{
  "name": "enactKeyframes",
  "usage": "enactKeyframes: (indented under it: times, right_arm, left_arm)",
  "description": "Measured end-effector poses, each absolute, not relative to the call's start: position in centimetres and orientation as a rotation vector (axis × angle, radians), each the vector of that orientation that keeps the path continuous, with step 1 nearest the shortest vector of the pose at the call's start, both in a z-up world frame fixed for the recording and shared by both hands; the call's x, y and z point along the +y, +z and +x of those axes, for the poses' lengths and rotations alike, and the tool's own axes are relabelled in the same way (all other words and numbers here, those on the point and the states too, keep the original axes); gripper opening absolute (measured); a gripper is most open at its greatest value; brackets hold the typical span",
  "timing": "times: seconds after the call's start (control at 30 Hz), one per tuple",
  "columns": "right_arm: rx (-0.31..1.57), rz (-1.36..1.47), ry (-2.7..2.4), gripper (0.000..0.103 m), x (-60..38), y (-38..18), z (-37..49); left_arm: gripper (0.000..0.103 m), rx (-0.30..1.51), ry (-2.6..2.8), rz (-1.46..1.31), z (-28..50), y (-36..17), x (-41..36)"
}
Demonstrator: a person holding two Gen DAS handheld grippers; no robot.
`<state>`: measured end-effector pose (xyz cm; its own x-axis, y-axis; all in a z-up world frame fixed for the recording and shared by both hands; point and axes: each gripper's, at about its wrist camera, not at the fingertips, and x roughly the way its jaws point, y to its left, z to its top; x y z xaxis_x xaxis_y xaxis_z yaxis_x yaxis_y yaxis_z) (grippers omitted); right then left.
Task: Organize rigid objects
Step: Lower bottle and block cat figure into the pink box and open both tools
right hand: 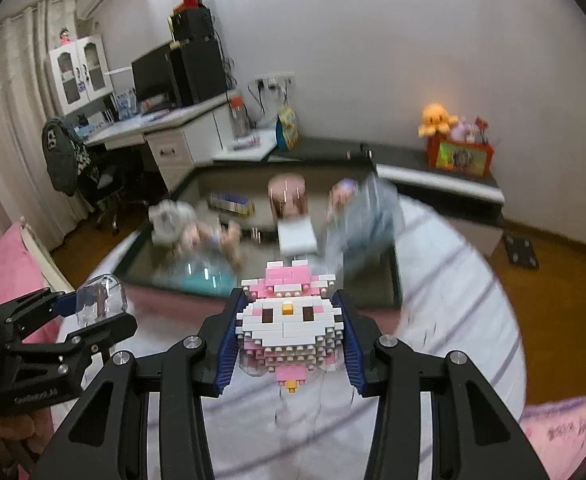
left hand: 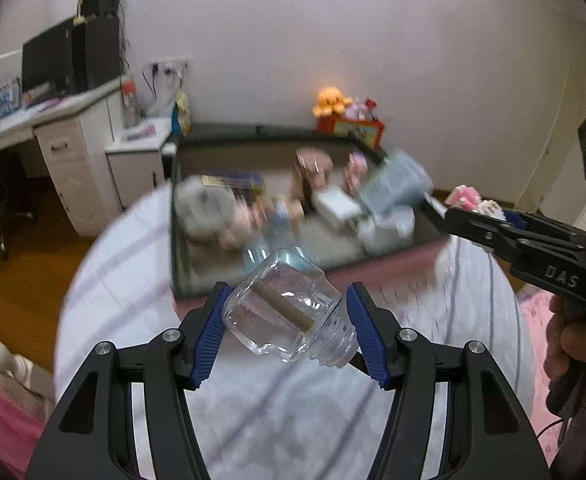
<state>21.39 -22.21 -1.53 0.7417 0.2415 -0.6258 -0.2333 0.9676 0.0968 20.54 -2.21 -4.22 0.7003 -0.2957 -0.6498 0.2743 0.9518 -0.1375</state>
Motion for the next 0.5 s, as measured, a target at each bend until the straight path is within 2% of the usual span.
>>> enactKeyframes:
  times: [0.27,0.5]
  right_arm:
    - [0.63,0.009,0.264,0.045,-21.8,1.9,26.4]
    - [0.669,0.036,0.254,0.045,-22.0,0.9,30.2]
  left_arm:
    - [0.061,0.642,-0.29,-0.034,25.4,0.0,-1.6]
    - [0.061,0.619,-0.279,-0.046,29.9,1.1,-2.2]
